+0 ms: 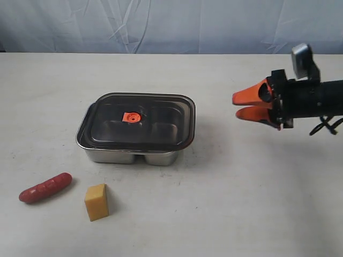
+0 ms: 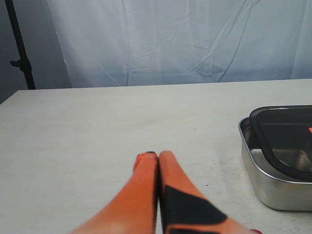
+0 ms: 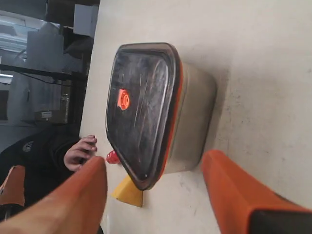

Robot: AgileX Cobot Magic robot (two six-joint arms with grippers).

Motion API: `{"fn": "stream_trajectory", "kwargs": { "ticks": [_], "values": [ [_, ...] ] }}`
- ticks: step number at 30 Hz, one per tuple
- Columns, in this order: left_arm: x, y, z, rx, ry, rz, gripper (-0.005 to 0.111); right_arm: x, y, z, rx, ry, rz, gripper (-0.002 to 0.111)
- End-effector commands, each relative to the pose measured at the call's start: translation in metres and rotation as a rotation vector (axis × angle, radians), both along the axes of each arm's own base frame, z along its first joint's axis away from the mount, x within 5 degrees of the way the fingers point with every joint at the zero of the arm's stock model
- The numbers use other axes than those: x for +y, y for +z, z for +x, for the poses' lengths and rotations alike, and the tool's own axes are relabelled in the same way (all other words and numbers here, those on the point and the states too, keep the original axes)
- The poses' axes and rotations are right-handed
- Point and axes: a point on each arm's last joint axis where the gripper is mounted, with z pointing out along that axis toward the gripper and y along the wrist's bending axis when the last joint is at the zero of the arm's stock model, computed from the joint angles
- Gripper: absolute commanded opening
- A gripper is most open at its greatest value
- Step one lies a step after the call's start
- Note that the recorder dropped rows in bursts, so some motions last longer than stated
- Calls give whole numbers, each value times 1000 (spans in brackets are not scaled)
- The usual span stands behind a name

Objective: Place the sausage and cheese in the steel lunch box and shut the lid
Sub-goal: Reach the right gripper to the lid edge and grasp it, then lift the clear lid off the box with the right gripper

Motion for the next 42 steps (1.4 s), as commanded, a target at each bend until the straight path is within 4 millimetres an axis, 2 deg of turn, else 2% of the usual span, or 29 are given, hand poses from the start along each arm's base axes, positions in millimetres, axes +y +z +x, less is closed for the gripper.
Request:
{"fn": "stream_trajectory", "kwargs": {
  "ticks": [1, 7, 14, 19, 22, 27, 34, 37, 42],
  "values": [
    [0, -1, 0, -8, -6, 6, 0, 26, -31, 8, 21, 16, 61, 57],
    [0, -1, 0, -8, -6, 6, 0, 56, -45, 10, 31, 69, 77, 57],
    [0, -1, 0, -8, -6, 6, 0, 90, -38, 7, -9, 161, 82, 57],
    [0, -1, 0, -8, -6, 6, 0, 102, -38, 9, -41, 168, 36, 57],
    [0, -1, 0, -8, -6, 6, 0, 103, -38, 10, -43, 165, 36, 46],
    [0, -1, 0, -8, -6, 6, 0, 102, -38, 10, -36, 165, 42, 0],
    [0, -1, 0, -8, -6, 6, 0, 94, -28, 13, -23, 155, 101, 0],
    [0, -1, 0, -8, -6, 6, 0, 87, -12, 18, -64, 116, 120, 0],
    [0, -1, 0, -8, -6, 6, 0, 77, 34, 23, -211, 54, 171, 0]
  ]
}}
